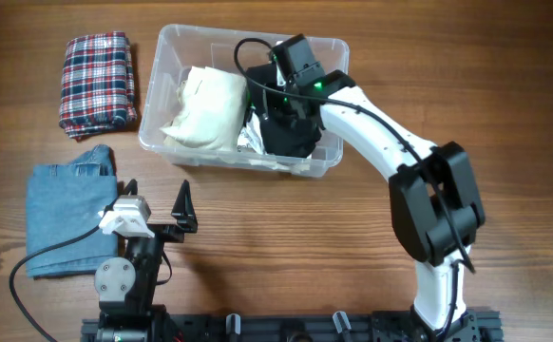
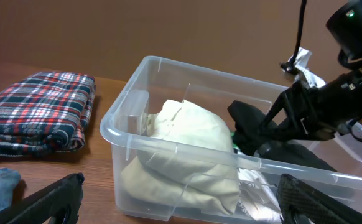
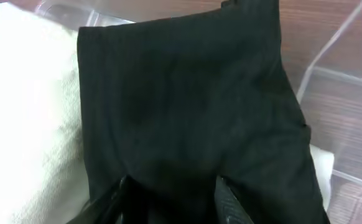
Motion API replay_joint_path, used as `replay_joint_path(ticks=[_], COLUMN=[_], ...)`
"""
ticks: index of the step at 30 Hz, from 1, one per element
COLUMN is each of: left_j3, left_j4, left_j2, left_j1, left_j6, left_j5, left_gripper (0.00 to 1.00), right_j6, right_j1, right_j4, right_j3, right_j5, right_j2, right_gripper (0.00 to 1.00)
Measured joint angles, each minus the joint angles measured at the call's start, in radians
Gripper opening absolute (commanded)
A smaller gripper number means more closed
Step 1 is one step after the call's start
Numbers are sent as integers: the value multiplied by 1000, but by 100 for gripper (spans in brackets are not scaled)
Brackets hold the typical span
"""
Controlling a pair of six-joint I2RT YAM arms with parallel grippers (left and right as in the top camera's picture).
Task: Pack container
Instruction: 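Lower the black garment into the bin and release it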
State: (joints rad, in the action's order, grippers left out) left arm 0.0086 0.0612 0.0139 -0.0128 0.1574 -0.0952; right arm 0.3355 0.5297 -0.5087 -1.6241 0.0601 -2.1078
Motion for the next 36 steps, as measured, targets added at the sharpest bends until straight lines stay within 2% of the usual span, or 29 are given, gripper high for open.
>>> replay_joint_path(ticks=[5, 9, 14, 19, 24, 28, 36], left_j3=[0, 0, 0, 0, 0, 0, 0], left_j4=[0, 0, 0, 0, 0, 0, 0], left_j2=[0, 0, 0, 0, 0, 0, 0], left_j1=[0, 0, 0, 0, 0, 0, 0], left_j6=[0, 0, 0, 0, 0, 0, 0], left_j5=[0, 0, 0, 0, 0, 0, 0], left_gripper=[100, 100, 100, 100, 100, 100, 100], right_j6=[0, 2, 3, 3, 3, -6, -9], right_j1=[0, 8, -6, -76, -145, -146, -146], right_j4=[-8, -77, -188, -355, -417, -420, -438], right_j3=[-7, -13, -13, -26, -2, 1, 1], right_j5=[-5, -90, -298, -377, -314, -239, -204], right_j2=[0, 43, 266, 425, 381, 325, 195], right_gripper=[48, 59, 60, 65, 63, 57, 57])
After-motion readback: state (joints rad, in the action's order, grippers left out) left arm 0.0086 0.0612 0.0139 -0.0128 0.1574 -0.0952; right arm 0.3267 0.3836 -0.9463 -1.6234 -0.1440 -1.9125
